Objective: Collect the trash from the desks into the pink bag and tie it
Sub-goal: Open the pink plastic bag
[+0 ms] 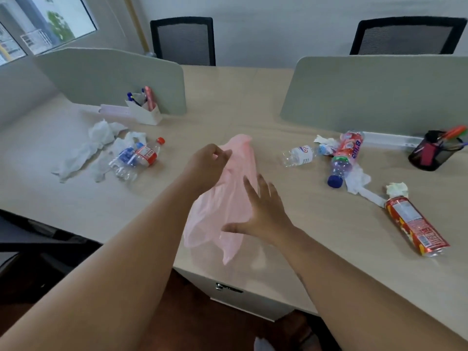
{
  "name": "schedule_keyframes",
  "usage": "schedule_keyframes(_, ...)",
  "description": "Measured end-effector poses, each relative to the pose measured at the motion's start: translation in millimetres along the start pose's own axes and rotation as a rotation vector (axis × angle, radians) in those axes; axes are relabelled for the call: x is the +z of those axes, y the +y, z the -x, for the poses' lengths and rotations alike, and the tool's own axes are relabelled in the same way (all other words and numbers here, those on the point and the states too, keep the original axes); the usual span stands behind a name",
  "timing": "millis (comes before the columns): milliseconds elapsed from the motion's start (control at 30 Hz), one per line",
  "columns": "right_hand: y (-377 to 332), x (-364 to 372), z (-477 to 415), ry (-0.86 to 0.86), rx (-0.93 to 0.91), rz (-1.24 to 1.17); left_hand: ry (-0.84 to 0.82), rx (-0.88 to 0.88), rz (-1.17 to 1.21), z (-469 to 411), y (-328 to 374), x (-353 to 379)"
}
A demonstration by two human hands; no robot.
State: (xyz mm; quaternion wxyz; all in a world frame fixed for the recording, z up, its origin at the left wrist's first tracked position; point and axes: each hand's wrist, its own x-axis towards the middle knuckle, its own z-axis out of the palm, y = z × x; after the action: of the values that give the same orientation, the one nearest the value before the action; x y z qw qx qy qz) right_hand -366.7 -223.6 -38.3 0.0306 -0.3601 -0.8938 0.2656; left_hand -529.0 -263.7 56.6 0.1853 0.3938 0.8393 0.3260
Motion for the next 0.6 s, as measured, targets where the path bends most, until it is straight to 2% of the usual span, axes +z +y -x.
schedule_keyframes(100,-18.2,5.9,-30.0,0.055,0.057,-0.07,-0.068,-0.015,0.044,-19.2,-0.1,-8.3)
schedule_keyframes(200,-23.6,8.9,-54.7,0.237,0.147,-0.033,-0.115,0.036,-0.063,-36.0,-11.5,-28.2)
schedule_keyframes(300,-18.3,-0.7,-77.1,0.35,0.239,-0.143,-0.172,0.138,-0.337,-51.4,-35.9,-54.5)
schedule_keyframes(400,-21.5,-20.2,-96.1,0.392,0.195,-0.171,-0.127,0.221,-0.726,-66.2,-58.0,-60.5)
schedule_keyframes(500,-38.6,-34.5,-113.5,0.479,0.117,-0.087,-0.005,0.5,-0.826,-83.2,-61.4,-43.2)
schedule_keyframes(567,-48.6,-40.6,-123.1,0.534,0.119,-0.052,0.122,0.733,-0.773,-95.5,-58.9,-34.2)
schedule_keyframes(600,-51.6,-42.5,-126.6,0.557,0.13,-0.008,0.162,0.789,-0.716,-101.9,-57.9,-34.4)
